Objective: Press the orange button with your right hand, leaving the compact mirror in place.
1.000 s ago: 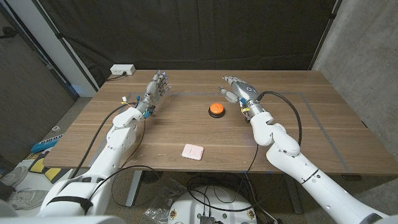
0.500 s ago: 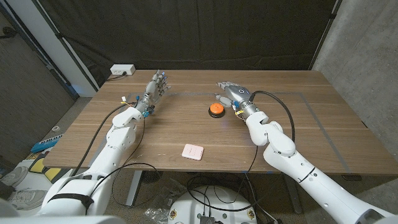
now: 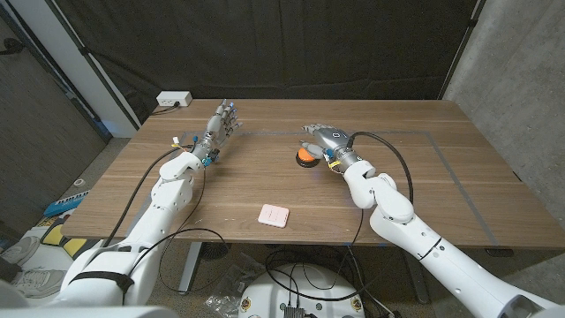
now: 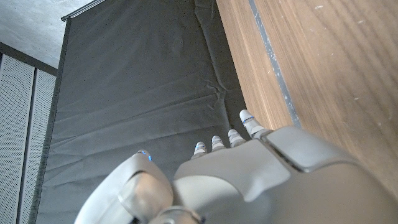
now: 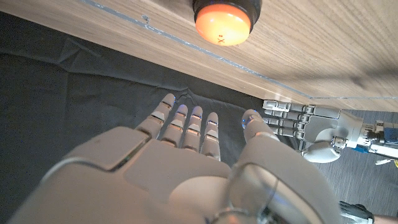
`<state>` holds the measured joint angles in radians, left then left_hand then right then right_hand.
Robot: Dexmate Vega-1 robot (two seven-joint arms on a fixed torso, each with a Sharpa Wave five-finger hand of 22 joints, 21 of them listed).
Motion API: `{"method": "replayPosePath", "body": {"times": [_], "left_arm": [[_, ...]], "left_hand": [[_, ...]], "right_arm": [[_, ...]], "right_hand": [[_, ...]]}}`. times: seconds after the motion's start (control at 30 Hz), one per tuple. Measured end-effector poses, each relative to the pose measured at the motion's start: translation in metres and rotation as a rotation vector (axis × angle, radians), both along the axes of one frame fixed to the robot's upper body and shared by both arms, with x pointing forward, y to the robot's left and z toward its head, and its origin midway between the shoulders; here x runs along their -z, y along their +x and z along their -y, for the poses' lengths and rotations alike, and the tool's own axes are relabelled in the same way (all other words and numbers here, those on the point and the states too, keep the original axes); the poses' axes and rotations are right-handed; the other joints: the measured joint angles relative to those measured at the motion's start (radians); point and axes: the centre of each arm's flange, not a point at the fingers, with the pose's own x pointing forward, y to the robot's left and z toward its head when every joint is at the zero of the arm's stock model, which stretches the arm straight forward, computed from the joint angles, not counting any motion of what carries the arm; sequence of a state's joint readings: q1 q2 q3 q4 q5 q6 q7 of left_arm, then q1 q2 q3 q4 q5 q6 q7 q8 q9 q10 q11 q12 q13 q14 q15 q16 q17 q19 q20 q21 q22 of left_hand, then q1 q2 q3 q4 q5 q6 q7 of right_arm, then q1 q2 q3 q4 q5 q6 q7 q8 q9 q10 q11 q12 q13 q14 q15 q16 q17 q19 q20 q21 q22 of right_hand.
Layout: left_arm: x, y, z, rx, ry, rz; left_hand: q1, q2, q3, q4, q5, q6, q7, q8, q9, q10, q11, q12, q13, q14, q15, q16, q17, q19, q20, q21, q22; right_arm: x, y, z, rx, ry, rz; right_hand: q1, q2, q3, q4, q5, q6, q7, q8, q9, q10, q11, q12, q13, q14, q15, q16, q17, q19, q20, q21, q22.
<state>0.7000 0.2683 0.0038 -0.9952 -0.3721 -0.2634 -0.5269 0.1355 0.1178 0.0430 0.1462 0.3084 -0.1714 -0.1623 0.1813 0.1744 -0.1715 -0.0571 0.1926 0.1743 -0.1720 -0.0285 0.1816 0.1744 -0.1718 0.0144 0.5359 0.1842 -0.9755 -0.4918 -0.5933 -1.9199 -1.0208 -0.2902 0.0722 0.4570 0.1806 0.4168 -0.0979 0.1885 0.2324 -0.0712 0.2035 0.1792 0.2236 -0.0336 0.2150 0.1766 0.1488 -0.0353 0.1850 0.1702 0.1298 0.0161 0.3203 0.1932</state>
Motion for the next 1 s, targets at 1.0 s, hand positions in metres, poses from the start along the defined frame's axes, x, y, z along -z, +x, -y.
{"method": "replayPosePath", "body": {"times": [1.0], "left_arm": [[0.000,0.003,-0.001,0.004,0.006,-0.007]], "left_hand": [[0.000,0.000,-0.008,0.000,0.000,0.000,0.000,0.000,0.000,0.000,0.000,0.000,0.000,0.000,0.000,0.000,0.000,0.000,0.000,-0.004,0.000]], "right_arm": [[0.029,0.013,-0.007,0.016,-0.010,-0.129]], "right_hand": [[0.009,-0.001,0.003,0.003,-0.004,0.065,-0.007,0.008,0.000,0.044,0.002,0.008,0.000,0.006,-0.006,0.000,0.000,0.005,-0.006,0.000,0.000]]}}
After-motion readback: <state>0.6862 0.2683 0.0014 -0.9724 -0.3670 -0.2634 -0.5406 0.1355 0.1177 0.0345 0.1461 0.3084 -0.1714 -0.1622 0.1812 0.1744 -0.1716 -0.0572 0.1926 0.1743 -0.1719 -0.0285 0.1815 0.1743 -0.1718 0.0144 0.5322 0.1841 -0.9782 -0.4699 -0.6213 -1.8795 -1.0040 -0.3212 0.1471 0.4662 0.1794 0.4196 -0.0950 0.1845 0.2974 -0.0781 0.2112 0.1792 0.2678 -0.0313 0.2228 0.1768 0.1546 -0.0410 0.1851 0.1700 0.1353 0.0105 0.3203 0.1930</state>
